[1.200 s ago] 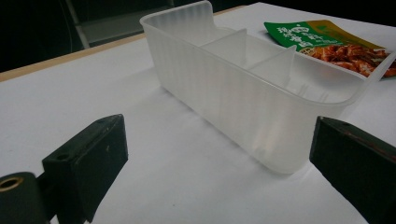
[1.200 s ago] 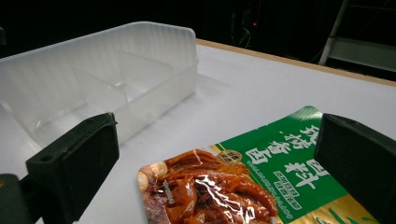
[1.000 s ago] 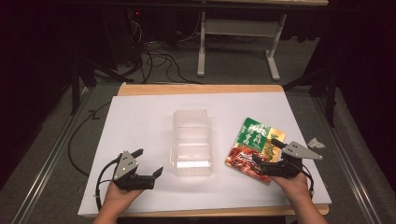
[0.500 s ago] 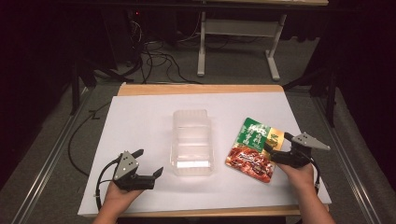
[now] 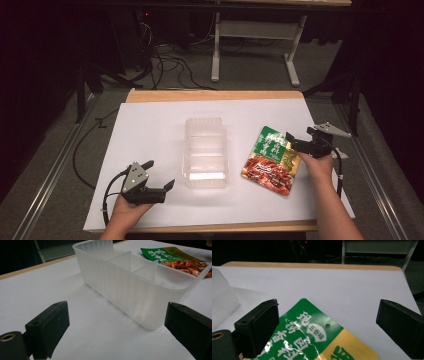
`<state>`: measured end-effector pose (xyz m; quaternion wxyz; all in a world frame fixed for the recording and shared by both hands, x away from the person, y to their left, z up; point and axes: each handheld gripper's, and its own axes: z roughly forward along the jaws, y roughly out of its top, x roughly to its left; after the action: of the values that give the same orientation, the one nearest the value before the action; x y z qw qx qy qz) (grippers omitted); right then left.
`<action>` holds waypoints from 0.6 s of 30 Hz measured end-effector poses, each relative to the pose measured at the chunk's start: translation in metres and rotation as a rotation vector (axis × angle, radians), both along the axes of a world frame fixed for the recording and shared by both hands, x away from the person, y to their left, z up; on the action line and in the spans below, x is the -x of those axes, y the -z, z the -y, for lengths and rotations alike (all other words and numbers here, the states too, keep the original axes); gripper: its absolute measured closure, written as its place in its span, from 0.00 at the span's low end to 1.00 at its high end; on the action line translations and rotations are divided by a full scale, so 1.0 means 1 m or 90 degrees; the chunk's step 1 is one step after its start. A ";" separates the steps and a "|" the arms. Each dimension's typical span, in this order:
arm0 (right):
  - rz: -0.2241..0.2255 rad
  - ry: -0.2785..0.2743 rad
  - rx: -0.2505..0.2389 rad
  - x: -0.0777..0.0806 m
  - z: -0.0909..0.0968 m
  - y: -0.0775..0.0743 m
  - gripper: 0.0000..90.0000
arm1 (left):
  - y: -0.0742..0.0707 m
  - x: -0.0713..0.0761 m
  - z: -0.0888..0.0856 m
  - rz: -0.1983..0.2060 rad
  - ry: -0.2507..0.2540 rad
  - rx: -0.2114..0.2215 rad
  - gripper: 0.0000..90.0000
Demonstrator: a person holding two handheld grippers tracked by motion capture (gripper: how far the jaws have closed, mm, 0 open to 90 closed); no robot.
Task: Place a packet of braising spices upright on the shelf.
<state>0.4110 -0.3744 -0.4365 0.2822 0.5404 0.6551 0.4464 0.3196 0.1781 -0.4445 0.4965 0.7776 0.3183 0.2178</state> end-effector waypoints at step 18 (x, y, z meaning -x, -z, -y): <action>-0.059 0.027 -0.157 0.005 0.058 0.022 0.08 | 0.002 0.000 0.002 -0.007 0.003 -0.005 0.08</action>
<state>0.4059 -0.4327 -0.4583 0.1922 0.6047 0.5963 0.4918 0.3198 0.1765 -0.4463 0.4920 0.7816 0.3184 0.2137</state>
